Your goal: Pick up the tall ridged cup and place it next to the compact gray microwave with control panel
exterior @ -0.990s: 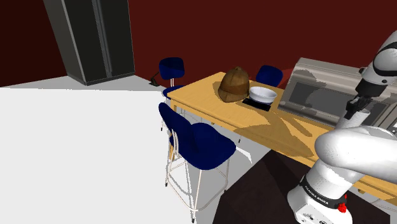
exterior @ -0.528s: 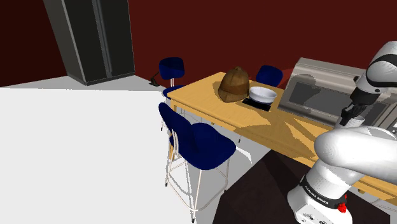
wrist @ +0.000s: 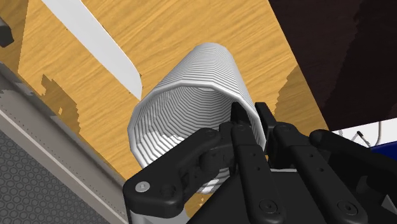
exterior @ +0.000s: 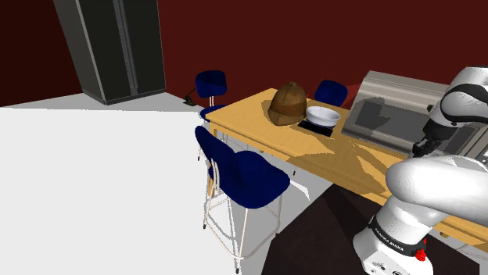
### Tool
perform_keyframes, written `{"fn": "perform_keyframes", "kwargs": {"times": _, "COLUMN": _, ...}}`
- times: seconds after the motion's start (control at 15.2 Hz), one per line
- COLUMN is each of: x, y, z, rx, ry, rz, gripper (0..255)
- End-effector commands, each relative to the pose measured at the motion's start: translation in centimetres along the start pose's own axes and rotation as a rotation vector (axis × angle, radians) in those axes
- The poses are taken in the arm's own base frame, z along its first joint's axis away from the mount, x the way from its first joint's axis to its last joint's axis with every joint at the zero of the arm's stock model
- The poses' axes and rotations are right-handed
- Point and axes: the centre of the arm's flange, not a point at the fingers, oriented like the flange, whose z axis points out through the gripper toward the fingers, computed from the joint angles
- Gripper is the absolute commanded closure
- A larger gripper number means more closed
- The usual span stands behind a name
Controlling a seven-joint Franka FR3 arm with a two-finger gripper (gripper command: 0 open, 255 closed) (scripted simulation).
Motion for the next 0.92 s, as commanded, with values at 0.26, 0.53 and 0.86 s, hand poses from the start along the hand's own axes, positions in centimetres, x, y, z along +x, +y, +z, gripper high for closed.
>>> {"fn": "perform_keyframes", "kwargs": {"times": 0.26, "x": -0.18, "y": -0.1, "z": 1.14, "rx": 0.0, "ry": 0.0, "rz": 0.0, "gripper": 255}}
{"fn": "perform_keyframes", "kwargs": {"times": 0.53, "x": -0.18, "y": -0.1, "z": 1.14, "rx": 0.0, "ry": 0.0, "rz": 0.0, "gripper": 255}}
{"fn": "perform_keyframes", "kwargs": {"times": 0.86, "x": -0.18, "y": -0.1, "z": 1.14, "rx": 0.0, "ry": 0.0, "rz": 0.0, "gripper": 0}}
